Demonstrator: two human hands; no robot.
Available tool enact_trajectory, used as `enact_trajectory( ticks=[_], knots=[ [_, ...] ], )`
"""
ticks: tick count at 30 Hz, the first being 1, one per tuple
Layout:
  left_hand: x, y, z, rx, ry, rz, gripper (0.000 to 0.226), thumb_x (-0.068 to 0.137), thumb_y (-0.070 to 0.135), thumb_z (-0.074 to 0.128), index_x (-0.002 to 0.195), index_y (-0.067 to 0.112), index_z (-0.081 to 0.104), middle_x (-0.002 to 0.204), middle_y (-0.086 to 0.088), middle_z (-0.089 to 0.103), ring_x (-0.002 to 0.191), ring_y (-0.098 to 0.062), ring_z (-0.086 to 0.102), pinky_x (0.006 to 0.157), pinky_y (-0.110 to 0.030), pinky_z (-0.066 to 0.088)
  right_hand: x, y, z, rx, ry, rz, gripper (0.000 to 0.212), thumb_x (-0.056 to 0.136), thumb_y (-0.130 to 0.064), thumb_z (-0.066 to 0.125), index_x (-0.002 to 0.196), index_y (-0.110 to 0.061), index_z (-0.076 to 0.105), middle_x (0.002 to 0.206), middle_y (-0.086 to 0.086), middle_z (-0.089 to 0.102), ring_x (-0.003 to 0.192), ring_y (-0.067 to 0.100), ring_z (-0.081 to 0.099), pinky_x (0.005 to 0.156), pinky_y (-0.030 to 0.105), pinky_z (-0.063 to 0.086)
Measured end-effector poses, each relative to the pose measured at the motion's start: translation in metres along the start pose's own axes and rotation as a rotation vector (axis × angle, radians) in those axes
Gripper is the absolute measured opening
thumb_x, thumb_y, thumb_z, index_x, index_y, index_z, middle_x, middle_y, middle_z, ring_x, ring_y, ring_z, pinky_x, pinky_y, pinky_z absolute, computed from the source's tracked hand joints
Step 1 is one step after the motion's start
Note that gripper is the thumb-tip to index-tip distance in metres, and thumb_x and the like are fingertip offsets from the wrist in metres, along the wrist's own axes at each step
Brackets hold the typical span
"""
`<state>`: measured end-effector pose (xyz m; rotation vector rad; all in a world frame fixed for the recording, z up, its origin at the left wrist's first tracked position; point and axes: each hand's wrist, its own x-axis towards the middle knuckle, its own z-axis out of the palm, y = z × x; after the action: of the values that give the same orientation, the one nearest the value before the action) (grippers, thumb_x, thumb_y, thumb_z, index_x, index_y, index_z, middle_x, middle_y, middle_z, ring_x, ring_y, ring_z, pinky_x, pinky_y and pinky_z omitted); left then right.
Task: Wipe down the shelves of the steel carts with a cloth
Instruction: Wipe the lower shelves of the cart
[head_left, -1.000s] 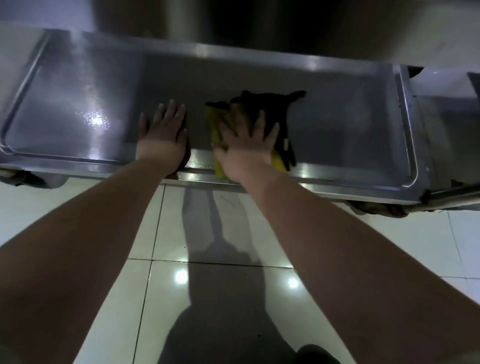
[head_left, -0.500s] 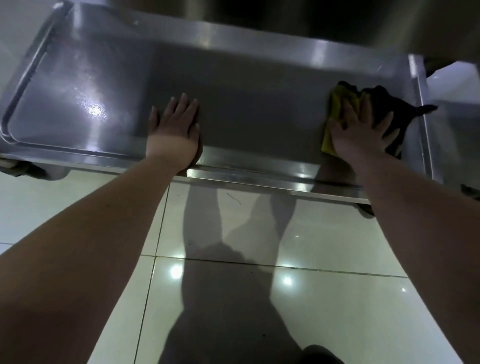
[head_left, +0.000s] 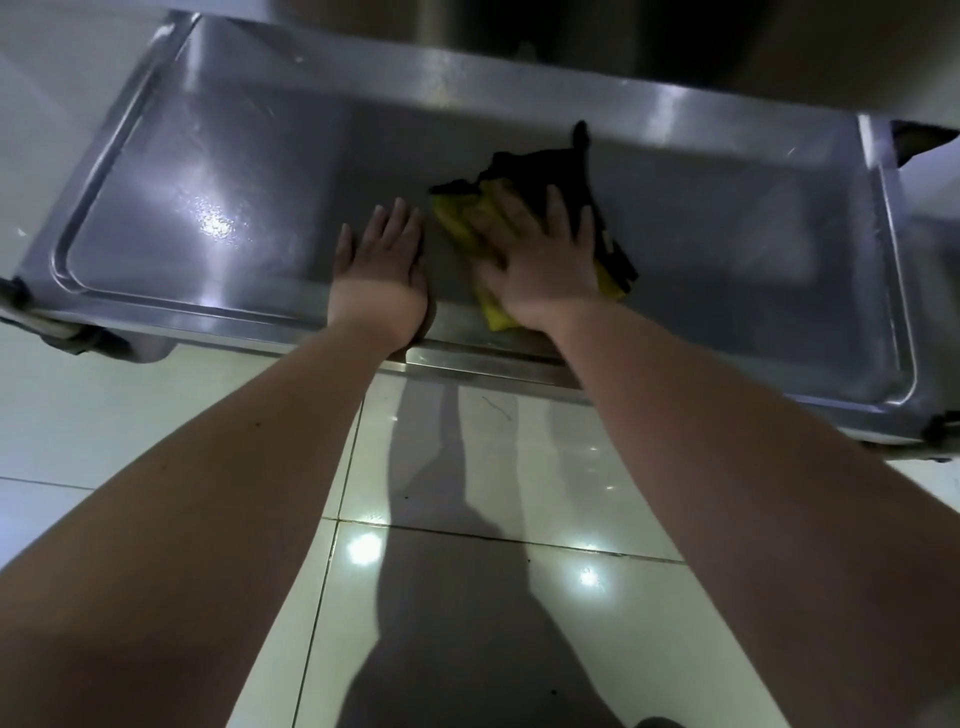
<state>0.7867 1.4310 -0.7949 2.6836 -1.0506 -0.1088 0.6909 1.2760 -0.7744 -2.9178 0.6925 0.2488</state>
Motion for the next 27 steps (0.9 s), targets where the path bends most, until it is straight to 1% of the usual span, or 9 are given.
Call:
enact_trajectory(
  ticks=[6,8,10,13,16,19,21,24,27],
  knots=[
    [-0.003,0.005,0.001,0.001,0.028,-0.019,0.056,0.098,0.022,0.034,0.153,0.018,0.025,0.162,-0.001,0.017,0.149,-0.019,0.012,0.12,-0.044,0.003,-0.018,0.14,-0.014,0.084,0.005,0.609,0.061,0.094,-0.066,0.02,0.151,-0.049,0.007,0.163,-0.013,-0.008,0.145,0.045,-0.016,0.114,0.062,-0.011],
    [-0.005,0.008,0.002,-0.001,0.036,-0.018,0.056,0.097,0.022,0.033,0.153,0.018,0.025,0.162,0.0,0.017,0.149,-0.019,0.012,0.12,-0.044,0.003,-0.029,0.155,-0.019,0.173,-0.007,0.793,0.061,0.092,-0.067,0.023,0.149,-0.052,0.009,0.162,-0.013,-0.01,0.144,0.047,-0.016,0.113,0.062,-0.012],
    [-0.007,0.007,0.002,0.001,0.023,-0.018,0.055,0.098,0.022,0.032,0.153,0.018,0.024,0.162,0.0,0.016,0.149,-0.019,0.011,0.12,-0.043,0.002,-0.027,0.142,-0.023,0.244,-0.027,0.861,0.059,0.093,-0.062,0.025,0.149,-0.053,0.01,0.162,-0.012,-0.011,0.144,0.046,-0.015,0.112,0.064,-0.012],
    [-0.007,0.004,0.0,-0.005,0.019,-0.018,0.055,0.099,0.021,0.032,0.153,0.018,0.024,0.162,0.0,0.016,0.149,-0.019,0.01,0.121,-0.042,0.001,-0.002,0.093,-0.022,0.198,-0.029,0.717,0.055,0.098,-0.055,0.023,0.151,-0.049,0.011,0.163,-0.011,-0.009,0.146,0.043,-0.013,0.113,0.064,-0.009],
    [-0.007,0.001,-0.001,-0.058,0.033,-0.032,0.055,0.099,0.02,0.032,0.153,0.018,0.024,0.162,0.0,0.016,0.15,-0.018,0.009,0.121,-0.041,-0.001,0.019,0.017,-0.015,0.11,-0.04,0.408,0.053,0.1,-0.055,0.019,0.151,-0.049,0.006,0.163,-0.011,-0.009,0.146,0.041,-0.013,0.113,0.063,-0.008],
    [-0.008,-0.005,-0.005,-0.184,0.099,-0.12,0.053,0.102,0.022,0.029,0.154,0.017,0.022,0.162,-0.001,0.015,0.15,-0.018,0.007,0.121,-0.04,-0.003,0.017,-0.061,-0.002,0.016,-0.035,0.095,0.051,0.1,-0.051,0.019,0.15,-0.051,0.005,0.162,-0.013,-0.009,0.146,0.041,-0.013,0.114,0.062,-0.006],
    [-0.009,-0.009,-0.007,-0.332,0.168,-0.173,0.052,0.101,0.022,0.028,0.153,0.014,0.023,0.162,-0.005,0.016,0.15,-0.02,0.008,0.122,-0.042,0.002,0.007,-0.091,0.004,-0.019,-0.055,-0.045,0.051,0.101,-0.048,0.021,0.151,-0.049,0.007,0.162,-0.016,-0.01,0.147,0.038,-0.014,0.116,0.059,-0.006],
    [-0.013,-0.01,-0.012,-0.467,0.189,-0.198,0.053,0.101,0.03,0.026,0.152,0.015,0.027,0.161,-0.008,0.018,0.15,-0.021,0.008,0.121,-0.044,0.01,0.002,-0.08,-0.011,0.27,-0.121,-0.169,0.05,0.102,-0.038,0.028,0.151,-0.044,0.02,0.162,-0.016,0.001,0.149,0.032,-0.011,0.119,0.052,-0.005],
    [-0.018,-0.005,-0.018,-0.253,0.157,-0.105,0.053,0.1,0.036,0.028,0.151,0.023,0.029,0.162,-0.007,0.015,0.15,-0.024,0.005,0.121,-0.047,-0.001,-0.004,-0.033,-0.024,0.42,-0.026,-0.196,0.05,0.101,-0.033,0.031,0.151,-0.036,0.027,0.163,-0.006,0.012,0.149,0.033,0.0,0.121,0.051,0.003]
  ],
)
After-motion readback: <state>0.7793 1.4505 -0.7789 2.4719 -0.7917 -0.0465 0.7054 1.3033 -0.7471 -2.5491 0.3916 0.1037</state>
